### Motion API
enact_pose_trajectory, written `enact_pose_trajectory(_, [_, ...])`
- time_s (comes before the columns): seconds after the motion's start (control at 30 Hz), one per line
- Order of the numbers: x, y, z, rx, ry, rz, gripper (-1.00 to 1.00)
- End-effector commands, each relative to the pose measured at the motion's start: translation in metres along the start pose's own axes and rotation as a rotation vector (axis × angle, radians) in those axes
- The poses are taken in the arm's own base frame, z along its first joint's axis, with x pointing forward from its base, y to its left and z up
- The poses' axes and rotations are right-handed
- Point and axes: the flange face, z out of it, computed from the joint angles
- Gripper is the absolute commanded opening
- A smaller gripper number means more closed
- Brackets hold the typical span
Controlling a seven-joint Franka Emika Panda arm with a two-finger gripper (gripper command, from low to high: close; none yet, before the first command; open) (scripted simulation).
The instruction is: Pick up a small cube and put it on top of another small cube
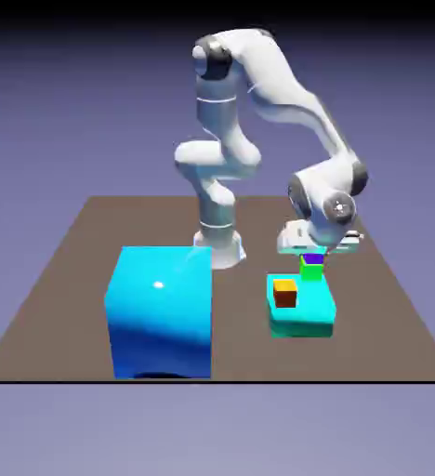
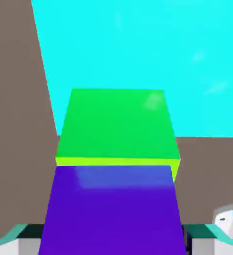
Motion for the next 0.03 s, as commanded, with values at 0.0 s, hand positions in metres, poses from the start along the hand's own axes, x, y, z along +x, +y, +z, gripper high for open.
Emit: enact_pose_trajectory(0.0, [-0.0030,0.0024,-0.0155,-0.001,0.001,-0.001,1.00])
